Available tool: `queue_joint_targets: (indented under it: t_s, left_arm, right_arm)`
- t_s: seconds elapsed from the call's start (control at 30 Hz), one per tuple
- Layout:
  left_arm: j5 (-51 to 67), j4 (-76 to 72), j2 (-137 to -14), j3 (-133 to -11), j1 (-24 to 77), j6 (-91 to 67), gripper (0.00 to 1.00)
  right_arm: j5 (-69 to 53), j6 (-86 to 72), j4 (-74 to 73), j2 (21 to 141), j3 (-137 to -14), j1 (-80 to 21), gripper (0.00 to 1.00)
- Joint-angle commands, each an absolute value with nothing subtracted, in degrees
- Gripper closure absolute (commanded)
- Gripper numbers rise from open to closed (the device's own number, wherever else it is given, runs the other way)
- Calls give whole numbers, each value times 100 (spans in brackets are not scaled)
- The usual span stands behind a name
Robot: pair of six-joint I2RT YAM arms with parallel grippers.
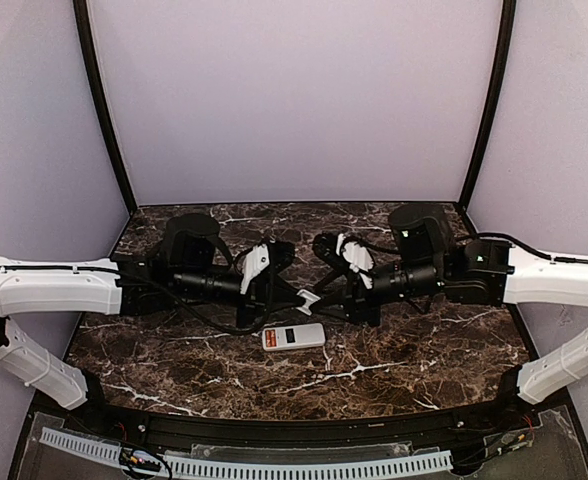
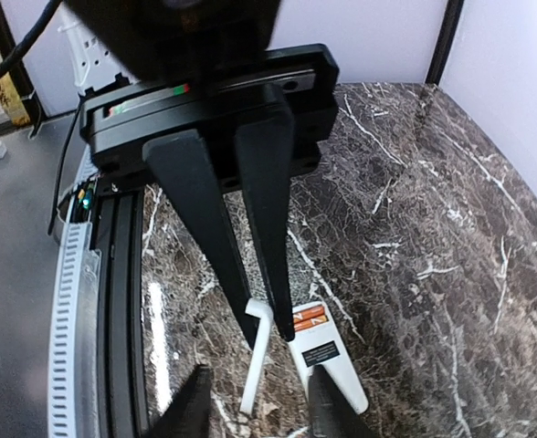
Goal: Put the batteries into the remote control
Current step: Pass from the right arm to the left, then pass from the left arm to the right
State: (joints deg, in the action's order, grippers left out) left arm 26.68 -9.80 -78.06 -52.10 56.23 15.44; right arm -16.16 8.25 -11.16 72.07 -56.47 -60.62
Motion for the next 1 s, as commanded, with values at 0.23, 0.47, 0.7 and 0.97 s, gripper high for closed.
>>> queue_joint_targets:
  t_s: [0.23, 0.47, 0.7, 0.97]
  left_arm:
    - [1430, -1341, -6734, -4509, 5960, 3106, 100]
    - [-1113, -1797, -6329, -4010, 7132, 5059, 100]
    - [-3206, -3213, -6629, -3483, 8292, 7479, 100]
    - [-3770, -5367, -7098, -2952, 8808, 9578, 100]
  right_arm:
    - [-2568, -345, -768, 6395, -5415, -5573, 4]
    - [-4835, -2216, 509, 6730, -4945, -4741, 28]
    - [-5497, -3081, 993, 7012, -4915, -4579, 37]
    - [-6241, -3570, 1548, 7630, -4776, -4561, 54]
